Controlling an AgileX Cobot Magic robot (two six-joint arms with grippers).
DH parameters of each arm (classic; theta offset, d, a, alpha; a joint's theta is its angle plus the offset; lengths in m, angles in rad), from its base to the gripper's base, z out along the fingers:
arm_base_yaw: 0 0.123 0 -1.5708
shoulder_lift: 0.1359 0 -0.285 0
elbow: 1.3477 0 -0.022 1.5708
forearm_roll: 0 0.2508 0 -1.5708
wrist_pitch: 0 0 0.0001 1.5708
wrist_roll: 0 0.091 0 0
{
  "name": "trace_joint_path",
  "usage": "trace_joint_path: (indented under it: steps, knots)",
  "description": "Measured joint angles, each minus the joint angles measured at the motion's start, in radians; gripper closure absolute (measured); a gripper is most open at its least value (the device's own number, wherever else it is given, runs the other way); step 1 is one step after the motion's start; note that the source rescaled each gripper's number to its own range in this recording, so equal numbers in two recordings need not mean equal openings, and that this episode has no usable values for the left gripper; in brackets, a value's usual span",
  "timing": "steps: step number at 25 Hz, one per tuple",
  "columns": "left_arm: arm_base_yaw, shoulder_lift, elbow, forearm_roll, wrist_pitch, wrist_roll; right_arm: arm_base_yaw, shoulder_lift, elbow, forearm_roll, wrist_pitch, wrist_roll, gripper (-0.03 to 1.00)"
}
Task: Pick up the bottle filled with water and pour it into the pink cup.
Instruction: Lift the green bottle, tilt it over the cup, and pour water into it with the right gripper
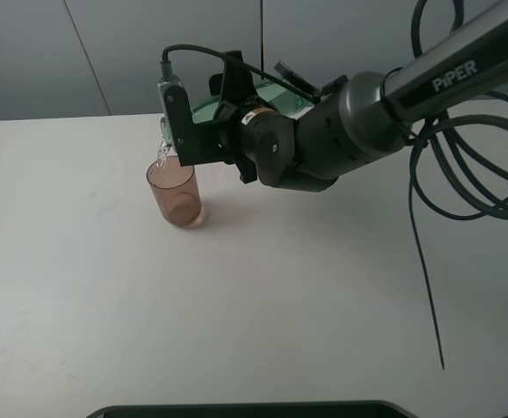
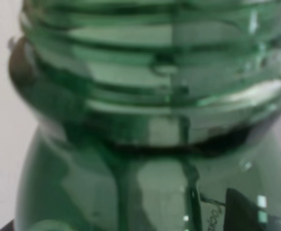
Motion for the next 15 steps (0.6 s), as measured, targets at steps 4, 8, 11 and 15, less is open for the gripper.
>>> trace_joint_path:
  steps: [4,8,11,15]
  knots:
    - [0.000,0.000,0.000,0.000,0.000,0.000,0.000,0.000,0.000,0.000,0.000,-0.002,0.97]
    - [0.000,0.000,0.000,0.000,0.000,0.000,0.000,0.000,0.000,0.000,0.000,-0.008,0.97]
    - [0.000,0.000,0.000,0.000,0.000,0.000,0.000,0.000,0.000,0.000,0.000,-0.014,0.97]
    - [0.000,0.000,0.000,0.000,0.000,0.000,0.000,0.000,-0.001,0.002,0.000,-0.016,0.97]
